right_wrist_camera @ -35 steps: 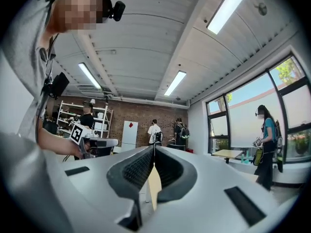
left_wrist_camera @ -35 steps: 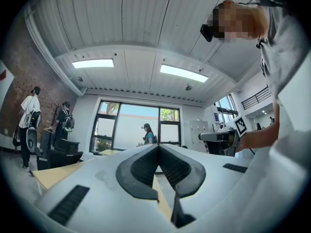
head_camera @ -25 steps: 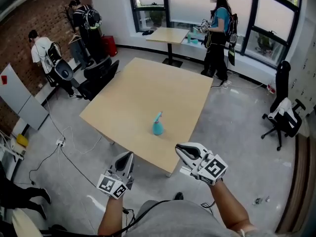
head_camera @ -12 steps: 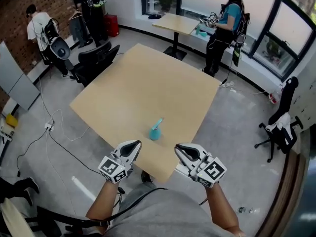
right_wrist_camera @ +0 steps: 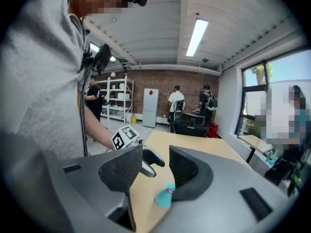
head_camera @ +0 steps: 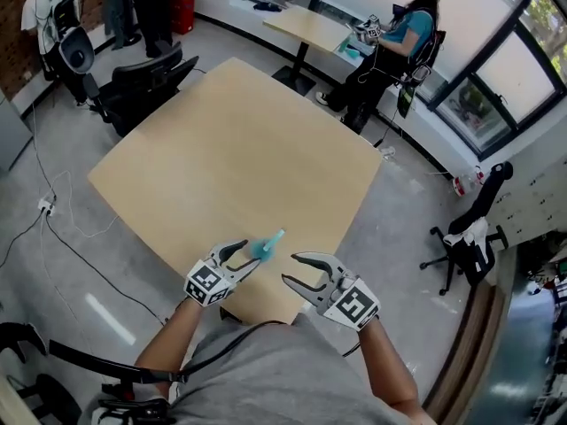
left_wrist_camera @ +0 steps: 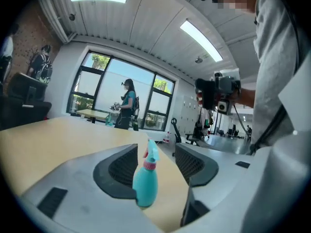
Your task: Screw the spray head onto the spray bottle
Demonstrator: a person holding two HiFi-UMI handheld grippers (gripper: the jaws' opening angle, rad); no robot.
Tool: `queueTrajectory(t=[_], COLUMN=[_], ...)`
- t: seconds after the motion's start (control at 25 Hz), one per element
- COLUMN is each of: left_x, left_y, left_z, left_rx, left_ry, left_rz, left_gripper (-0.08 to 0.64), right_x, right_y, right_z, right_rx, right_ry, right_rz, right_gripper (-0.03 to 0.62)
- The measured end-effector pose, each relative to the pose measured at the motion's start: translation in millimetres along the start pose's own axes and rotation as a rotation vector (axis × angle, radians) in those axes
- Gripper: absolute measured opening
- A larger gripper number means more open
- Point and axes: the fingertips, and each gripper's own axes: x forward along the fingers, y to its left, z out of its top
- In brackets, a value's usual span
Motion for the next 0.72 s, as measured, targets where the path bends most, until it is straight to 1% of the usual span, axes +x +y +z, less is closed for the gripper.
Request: queueTrajectory(t=[0.04, 0.12, 0.24, 0.32, 0.44, 0.52, 0.6, 0.72], left_x=[6.4, 22.8, 50.3, 71.1, 104.1, 115.4, 118.7, 121.5], left_y=[3.8, 13.8, 23.3, 30.5, 61.4, 70.2, 64.0, 52.8], left_z=[-12.4, -33.5, -63.0, -77.5, -98.9, -113.1, -122.6, -134.3], left_rx=[0.021, 0.069, 0.117, 0.128, 0.150, 0.168, 0.192, 0.218], left_ry=[0.028, 0.085, 0.148, 0.160, 0.155, 0.169, 0.200, 0.249], left_rz=[-0.010, -0.034, -0.062, -0.058, -0.064, -0.092, -0.126, -0.167], left_gripper=[0.234, 0.282, 0.333, 0.355, 0.385, 0.393, 0.394, 0.394], right_x=[8.4, 27.8, 59.1, 77.9, 118.3, 138.6, 145.8, 151.2], right_y=[-1.1, -9.1, -21.5, -28.0, -46.2, -51.5, -50.7, -52.4], right_z=[-7.3, -24.1, -58.6, -86.5, -133.8, -161.6, -180.9, -194.8], right_rx=[-0.046, -0.164, -0.360, -0.493, -0.646, -0.729, -0.784, -0.821], right_ry=[0.057, 0.165, 0.331, 0.434, 0.549, 0.614, 0.666, 0.697], right_rz=[0.033, 0.103, 0.225, 0.324, 0.458, 0.534, 0.590, 0.617], right_gripper=[0.152, 0.152, 0.152, 0.152, 0.152, 0.152, 0.153, 0.152])
